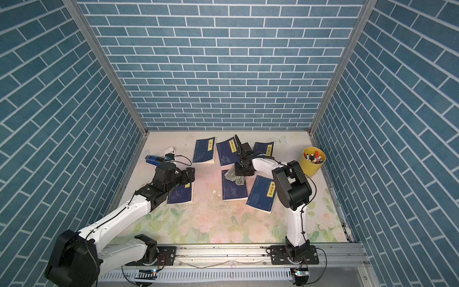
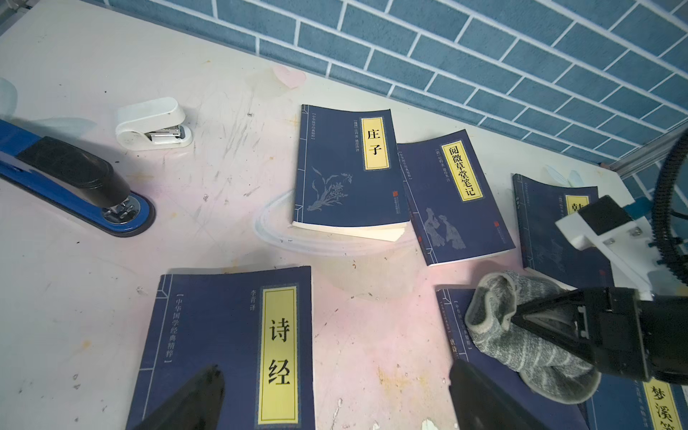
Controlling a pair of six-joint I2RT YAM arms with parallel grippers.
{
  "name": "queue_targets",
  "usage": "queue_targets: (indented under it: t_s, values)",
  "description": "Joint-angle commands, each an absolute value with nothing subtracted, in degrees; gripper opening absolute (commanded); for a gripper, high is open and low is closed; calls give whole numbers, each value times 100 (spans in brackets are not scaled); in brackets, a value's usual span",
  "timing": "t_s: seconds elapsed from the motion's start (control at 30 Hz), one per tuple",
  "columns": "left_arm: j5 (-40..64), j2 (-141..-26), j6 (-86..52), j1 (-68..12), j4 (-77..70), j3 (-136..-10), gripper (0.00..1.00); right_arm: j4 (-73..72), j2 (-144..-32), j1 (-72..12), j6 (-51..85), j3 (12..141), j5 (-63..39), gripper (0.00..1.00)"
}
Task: Wipe the cover of the book
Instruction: Wipe the dirt from the cover of the book, then place the cleaning item on the book.
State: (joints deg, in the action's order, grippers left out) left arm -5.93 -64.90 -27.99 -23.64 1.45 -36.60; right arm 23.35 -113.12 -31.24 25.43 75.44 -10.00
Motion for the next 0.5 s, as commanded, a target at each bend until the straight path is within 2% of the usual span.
queue_targets:
  t_s: [0.0, 0.27, 0.4, 0.47]
  values:
    - [-562, -6605, -2755, -2338, 96, -3595, 100, 3085, -11021, -3208, 2472, 6672, -681, 0]
    - [-374, -6971, -2690, -2338, -149, -3740, 100, 2813, -9639, -3480, 2933, 4969, -651, 0]
    - [-249, -7100, -2682, -2338, -166, -3814, 100, 3133, -8784, -3407, 2899, 4946, -552, 0]
    - [-110, -7071, -2680, -2342, -234, -3795, 100, 3762, -8426, -3339, 2802, 5172, -74, 0]
